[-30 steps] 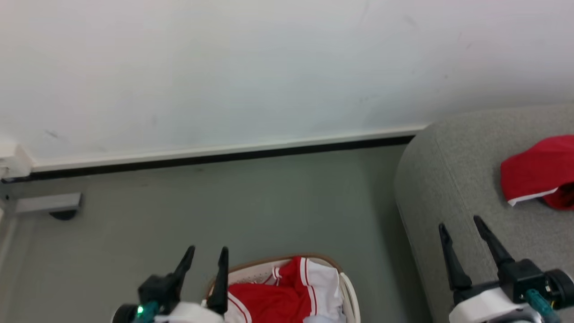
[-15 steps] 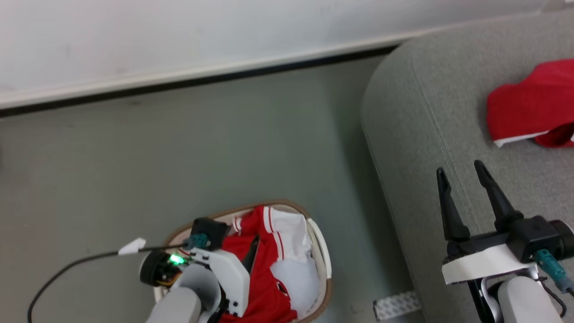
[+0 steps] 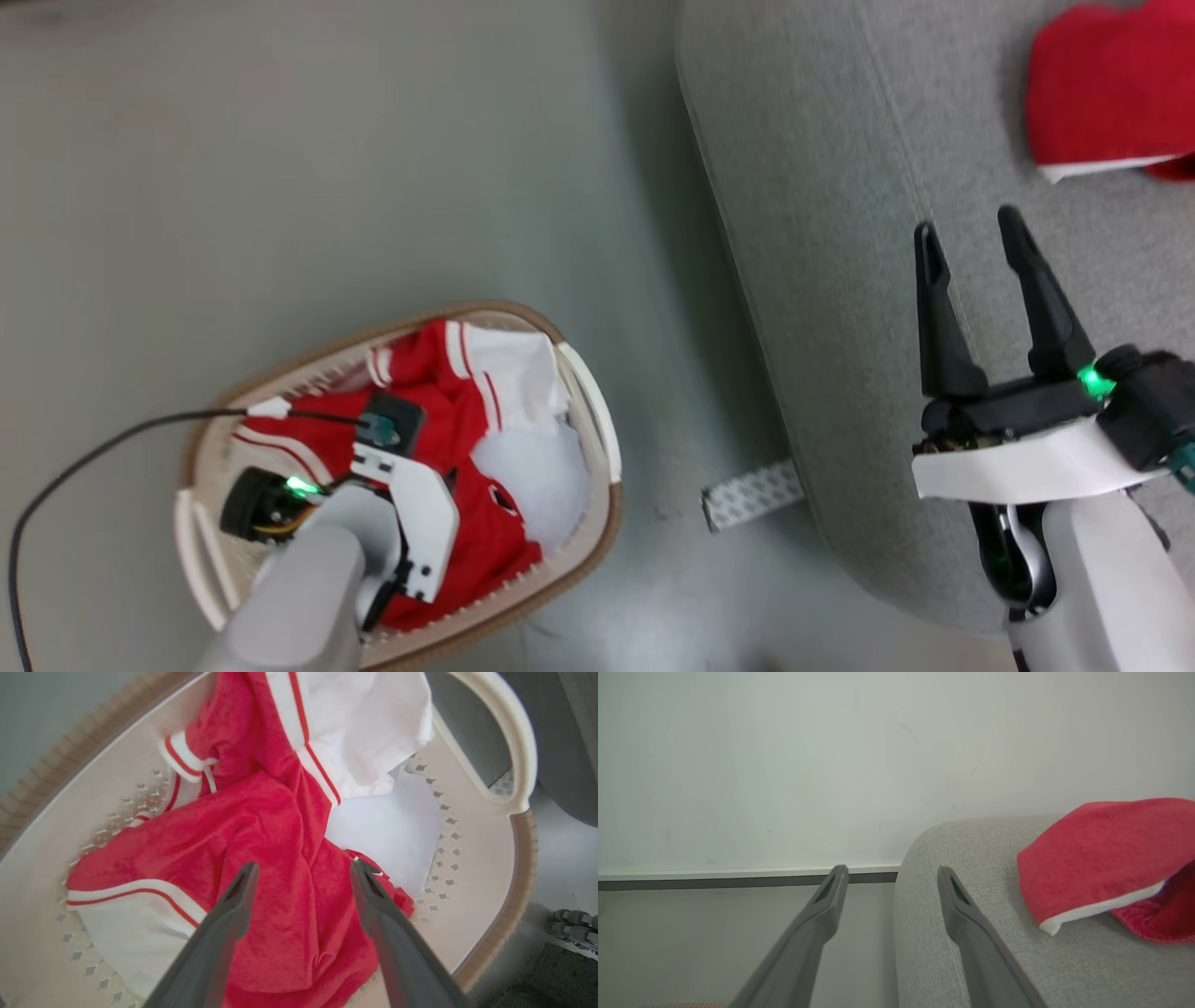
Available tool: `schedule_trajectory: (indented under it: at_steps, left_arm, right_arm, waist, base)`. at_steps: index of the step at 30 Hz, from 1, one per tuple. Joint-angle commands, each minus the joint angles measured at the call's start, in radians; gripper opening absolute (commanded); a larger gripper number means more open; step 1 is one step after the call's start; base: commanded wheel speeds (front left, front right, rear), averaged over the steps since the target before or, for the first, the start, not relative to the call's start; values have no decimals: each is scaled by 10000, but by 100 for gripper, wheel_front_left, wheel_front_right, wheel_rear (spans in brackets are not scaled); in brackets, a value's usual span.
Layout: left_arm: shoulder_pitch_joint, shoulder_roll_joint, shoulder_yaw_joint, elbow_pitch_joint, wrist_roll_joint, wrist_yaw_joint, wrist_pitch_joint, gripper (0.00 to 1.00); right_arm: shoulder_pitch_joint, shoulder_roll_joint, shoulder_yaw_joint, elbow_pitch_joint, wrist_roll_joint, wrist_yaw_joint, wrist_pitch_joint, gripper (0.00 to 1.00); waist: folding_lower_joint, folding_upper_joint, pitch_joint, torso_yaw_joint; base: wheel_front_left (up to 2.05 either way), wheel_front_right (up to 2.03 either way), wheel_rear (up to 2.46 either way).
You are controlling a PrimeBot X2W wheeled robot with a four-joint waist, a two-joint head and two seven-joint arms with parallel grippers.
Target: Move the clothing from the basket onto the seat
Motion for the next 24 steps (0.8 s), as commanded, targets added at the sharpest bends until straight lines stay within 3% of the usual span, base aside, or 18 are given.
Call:
schedule_trajectory:
  at_steps: [1,11,19,20,21,24]
  left_arm:
    - [-226,153,13,143,60,5,33,100]
    - [-1445,708,-241,1318,510,187,-13,100]
    - [-1985,808,-550,2244,716,213,-603,100]
    - [-2023,776,-572,2370,703,217,-706,32]
    - [-2050,731,-560,2449,654,239,-852,0]
    - [-2081,565,-459,2673,444,254,-1237,0]
  right_arm:
    - [-219,24,34,-117,116,-25,-22,100]
    - [-717,25,145,-931,1009,-25,-22,100]
    - [-672,21,112,-978,1068,-24,-22,100]
    - [-663,19,95,-976,1063,-24,-22,100]
    - [-661,16,81,-962,1068,-25,-22,100]
    - [-690,16,26,-835,1116,-25,-22,100]
  waist:
    - [-3,0,836,-520]
    - [-3,0,2488,-895]
    - [-3,0,2893,-773]
    - [-3,0,2885,-768]
    - [-3,0,2863,-773]
    - [-3,0,2711,-787]
  base:
    - [0,0,0]
    - [0,0,0]
    - [0,0,0]
    - [0,0,0]
    - [0,0,0]
    - [0,0,0]
